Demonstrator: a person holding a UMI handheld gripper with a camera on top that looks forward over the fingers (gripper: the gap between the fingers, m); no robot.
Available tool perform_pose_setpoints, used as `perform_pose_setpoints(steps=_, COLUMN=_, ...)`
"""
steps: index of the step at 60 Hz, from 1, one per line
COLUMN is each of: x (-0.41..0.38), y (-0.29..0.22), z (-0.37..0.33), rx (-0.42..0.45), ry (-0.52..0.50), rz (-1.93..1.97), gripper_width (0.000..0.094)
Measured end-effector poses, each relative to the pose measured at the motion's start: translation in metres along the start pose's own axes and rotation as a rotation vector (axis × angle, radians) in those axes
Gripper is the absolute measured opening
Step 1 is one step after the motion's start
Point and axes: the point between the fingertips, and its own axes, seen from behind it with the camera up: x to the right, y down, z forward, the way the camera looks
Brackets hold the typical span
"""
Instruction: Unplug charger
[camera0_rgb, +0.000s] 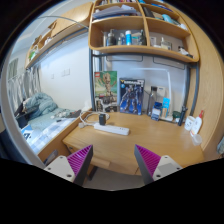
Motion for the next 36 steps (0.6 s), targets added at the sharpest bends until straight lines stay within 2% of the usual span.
perform_pose_setpoints(steps=7, x=-0.013, y=0.032, z=0.041, rx=-0.080, ry=-0.008, rz=-0.004, gripper_width=0.0844)
perform_pose_setpoints(steps=8, x=-0.016, y=0.037, z=0.031, rx=-0.091, ry=-0.018, rz=-0.003, gripper_width=0.0844)
perform_pose_setpoints(steps=16, x=-0.042, y=0.055, z=0.111, rx=-0.138, ry=-0.043, rz=-0.017, gripper_width=0.0851)
perform_pose_setpoints(steps=24, x=-0.061, y=0.042, z=0.195, rx=-0.151, ry=-0.027, rz=-0.011, gripper_width=0.0855)
perform_pose_setpoints(steps=36, x=-0.064, y=0.009, z=0.317, rx=-0.140, ry=0.065, rz=0.026, gripper_width=0.0857)
